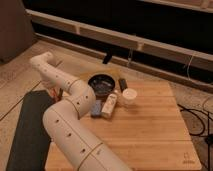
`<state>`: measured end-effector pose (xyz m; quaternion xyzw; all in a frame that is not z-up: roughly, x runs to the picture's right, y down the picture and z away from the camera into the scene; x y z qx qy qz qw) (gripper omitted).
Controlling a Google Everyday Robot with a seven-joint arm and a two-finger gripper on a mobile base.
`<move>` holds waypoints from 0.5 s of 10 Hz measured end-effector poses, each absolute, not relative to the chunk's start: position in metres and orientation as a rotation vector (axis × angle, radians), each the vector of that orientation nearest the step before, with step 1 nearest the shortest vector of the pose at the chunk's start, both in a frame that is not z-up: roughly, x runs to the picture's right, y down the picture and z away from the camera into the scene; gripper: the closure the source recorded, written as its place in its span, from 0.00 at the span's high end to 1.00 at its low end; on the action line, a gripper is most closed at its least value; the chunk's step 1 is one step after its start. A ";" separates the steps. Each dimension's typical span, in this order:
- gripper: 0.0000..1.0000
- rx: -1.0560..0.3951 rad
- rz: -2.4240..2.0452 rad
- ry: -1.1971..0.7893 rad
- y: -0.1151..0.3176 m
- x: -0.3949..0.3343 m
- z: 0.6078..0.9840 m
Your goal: Drag the pepper across the table
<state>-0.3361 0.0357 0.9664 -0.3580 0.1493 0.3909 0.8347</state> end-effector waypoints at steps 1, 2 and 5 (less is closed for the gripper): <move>0.46 -0.758 0.828 0.316 0.036 -0.336 0.966; 0.57 -0.758 0.830 0.316 0.035 -0.335 0.967; 0.80 -0.758 0.830 0.317 0.035 -0.335 0.967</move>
